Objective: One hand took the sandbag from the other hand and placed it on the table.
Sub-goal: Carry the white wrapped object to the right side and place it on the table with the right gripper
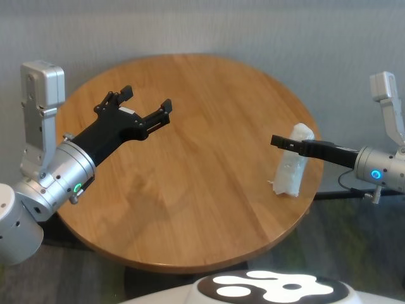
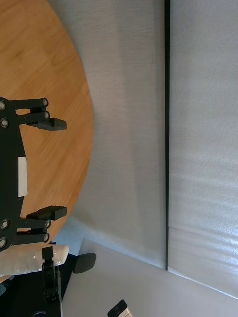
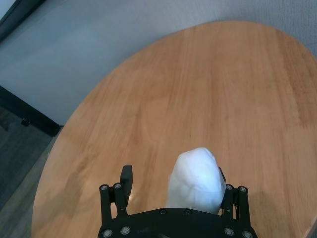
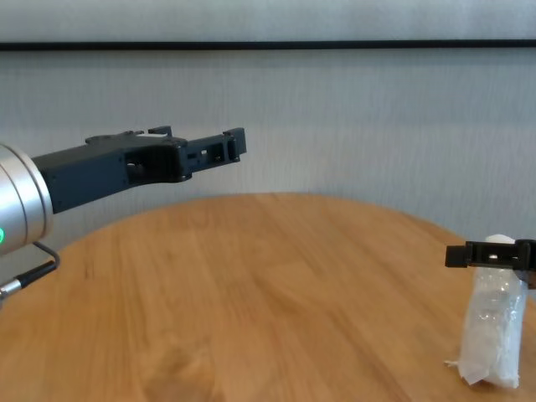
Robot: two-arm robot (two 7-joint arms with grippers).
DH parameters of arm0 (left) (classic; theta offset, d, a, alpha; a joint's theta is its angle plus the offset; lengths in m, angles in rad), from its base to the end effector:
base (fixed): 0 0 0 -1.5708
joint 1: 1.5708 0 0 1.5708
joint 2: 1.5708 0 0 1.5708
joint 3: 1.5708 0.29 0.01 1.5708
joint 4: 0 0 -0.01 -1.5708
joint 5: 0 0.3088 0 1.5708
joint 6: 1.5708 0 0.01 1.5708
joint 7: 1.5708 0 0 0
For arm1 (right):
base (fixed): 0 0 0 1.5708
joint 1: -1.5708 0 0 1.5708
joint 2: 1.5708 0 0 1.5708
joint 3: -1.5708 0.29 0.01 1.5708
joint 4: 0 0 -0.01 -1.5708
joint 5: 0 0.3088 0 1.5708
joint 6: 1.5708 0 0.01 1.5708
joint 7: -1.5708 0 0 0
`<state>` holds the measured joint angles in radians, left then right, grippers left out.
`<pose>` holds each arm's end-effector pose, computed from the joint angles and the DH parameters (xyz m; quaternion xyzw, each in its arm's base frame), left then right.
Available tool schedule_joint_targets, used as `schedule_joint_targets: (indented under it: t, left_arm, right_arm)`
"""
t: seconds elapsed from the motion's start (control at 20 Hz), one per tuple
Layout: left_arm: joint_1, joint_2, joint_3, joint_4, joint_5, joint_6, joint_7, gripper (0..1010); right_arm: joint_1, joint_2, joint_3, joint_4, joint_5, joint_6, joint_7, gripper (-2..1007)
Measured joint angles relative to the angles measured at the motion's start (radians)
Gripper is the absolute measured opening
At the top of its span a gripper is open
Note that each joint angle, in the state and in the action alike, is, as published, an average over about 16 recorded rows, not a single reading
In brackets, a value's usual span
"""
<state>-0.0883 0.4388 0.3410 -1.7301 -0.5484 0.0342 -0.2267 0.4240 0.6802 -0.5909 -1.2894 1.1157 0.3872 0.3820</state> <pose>0.3304 0.0071 -0.2442 -0.0532 0.0226 0.4616 0.8852 0.4050 -0.1075 -0.2715 -0.0624 0.3101 -0.4152 0.8530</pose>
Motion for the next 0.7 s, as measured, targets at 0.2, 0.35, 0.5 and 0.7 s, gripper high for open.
schedule_joint_targets:
  t: [0.2,0.35,0.5,0.7]
  left_arm:
    - [0.000,0.000,0.000,0.000,0.000,0.000,0.000,1002]
    - [0.000,0.000,0.000,0.000,0.000,0.000,0.000,1002]
    - [0.000,0.000,0.000,0.000,0.000,0.000,0.000,1002]
    - [0.000,0.000,0.000,0.000,0.000,0.000,0.000,1002]
  right_arm:
    - [0.011,-0.007,-0.003,0.010,-0.008,0.001,0.001,962]
    - [0.034,-0.019,-0.010,0.027,-0.025,0.002,0.008,992]
    - [0.069,-0.035,-0.020,0.052,-0.050,0.003,0.020,1002]
    - [0.131,-0.063,-0.039,0.091,-0.094,0.006,0.043,1002]
